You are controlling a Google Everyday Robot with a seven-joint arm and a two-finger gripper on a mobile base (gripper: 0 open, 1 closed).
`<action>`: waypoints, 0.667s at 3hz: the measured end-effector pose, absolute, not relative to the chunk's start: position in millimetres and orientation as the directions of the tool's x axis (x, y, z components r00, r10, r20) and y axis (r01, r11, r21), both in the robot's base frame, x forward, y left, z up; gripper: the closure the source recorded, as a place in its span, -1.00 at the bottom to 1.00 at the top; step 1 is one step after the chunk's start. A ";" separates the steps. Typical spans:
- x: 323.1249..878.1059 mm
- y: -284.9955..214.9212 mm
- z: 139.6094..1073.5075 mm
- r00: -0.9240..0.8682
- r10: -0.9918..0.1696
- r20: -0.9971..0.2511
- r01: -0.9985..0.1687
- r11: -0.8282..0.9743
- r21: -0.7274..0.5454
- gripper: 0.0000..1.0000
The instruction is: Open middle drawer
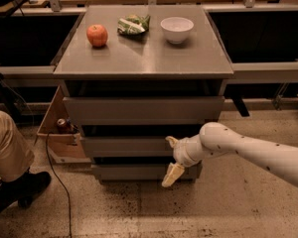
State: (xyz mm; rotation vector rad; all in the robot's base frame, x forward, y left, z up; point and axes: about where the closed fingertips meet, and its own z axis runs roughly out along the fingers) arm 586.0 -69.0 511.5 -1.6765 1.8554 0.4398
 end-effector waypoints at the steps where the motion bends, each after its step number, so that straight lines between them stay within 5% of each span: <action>1: 586.0 -69.0 511.5 -0.029 -0.782 -0.623 -0.978 0.150 -0.143 -1.00; 2: 587.2 -68.8 504.6 -0.050 -0.768 -0.638 -0.971 0.186 -0.148 -1.00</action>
Offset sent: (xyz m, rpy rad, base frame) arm 0.0045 -0.0034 -0.0157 0.0511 -0.0283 -0.0989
